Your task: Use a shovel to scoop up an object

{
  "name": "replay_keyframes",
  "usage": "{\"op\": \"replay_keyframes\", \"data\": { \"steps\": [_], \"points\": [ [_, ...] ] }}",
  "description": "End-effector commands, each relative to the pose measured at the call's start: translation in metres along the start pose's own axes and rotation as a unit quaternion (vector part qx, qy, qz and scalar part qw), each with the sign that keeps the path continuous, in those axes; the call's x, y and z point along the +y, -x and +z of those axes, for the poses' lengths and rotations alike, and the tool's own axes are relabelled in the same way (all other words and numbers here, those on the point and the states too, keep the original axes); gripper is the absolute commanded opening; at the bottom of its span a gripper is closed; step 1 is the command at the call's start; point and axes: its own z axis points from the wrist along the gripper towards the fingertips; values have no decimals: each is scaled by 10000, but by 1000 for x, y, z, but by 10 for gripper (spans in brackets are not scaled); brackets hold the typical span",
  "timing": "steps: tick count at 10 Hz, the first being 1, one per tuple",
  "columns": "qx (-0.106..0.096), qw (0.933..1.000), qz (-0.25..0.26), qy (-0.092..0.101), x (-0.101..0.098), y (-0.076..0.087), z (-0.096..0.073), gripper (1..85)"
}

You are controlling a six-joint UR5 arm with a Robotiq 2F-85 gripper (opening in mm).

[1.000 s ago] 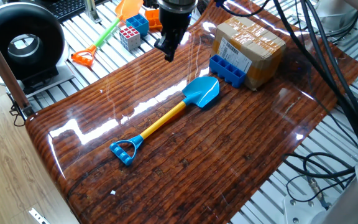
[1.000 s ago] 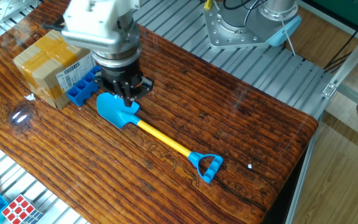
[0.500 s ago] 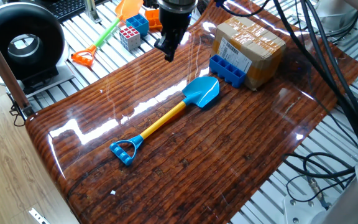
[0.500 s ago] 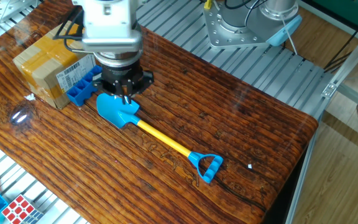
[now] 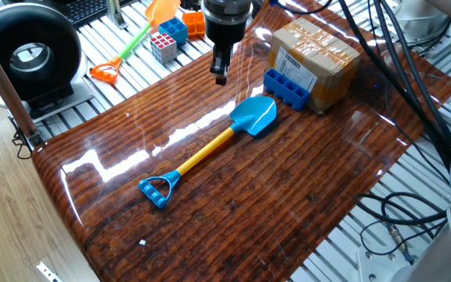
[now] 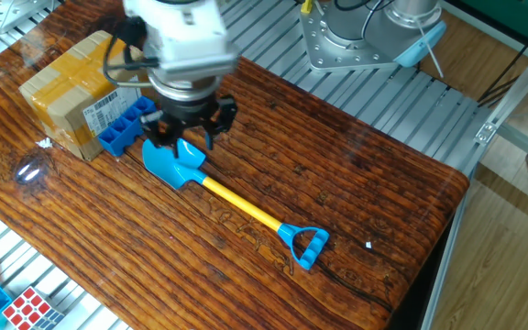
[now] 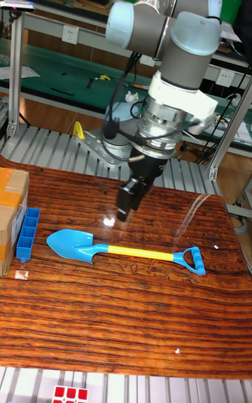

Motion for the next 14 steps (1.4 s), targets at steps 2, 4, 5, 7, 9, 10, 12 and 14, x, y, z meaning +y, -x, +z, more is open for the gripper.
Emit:
{"op": "replay_keyframes", "data": {
  "steps": [2, 4, 5, 7, 9, 10, 12, 14],
  "points": [
    [-254, 9949, -966, -156, 28, 40, 13, 567],
    [-337, 9917, -1223, -213, 39, 53, 19, 567],
    [-329, 9914, -1254, -193, 44, 55, 20, 567],
    [-329, 9844, -1707, -284, 41, 57, 23, 563],
    [-273, 9795, -1963, -353, 42, 56, 28, 563],
    [-240, 9804, -1929, -313, 50, 55, 34, 563],
    [-281, 9825, -1833, -157, 69, 60, 49, 563],
    [-272, 9834, -1789, -119, 83, 64, 55, 557]
  ]
}}
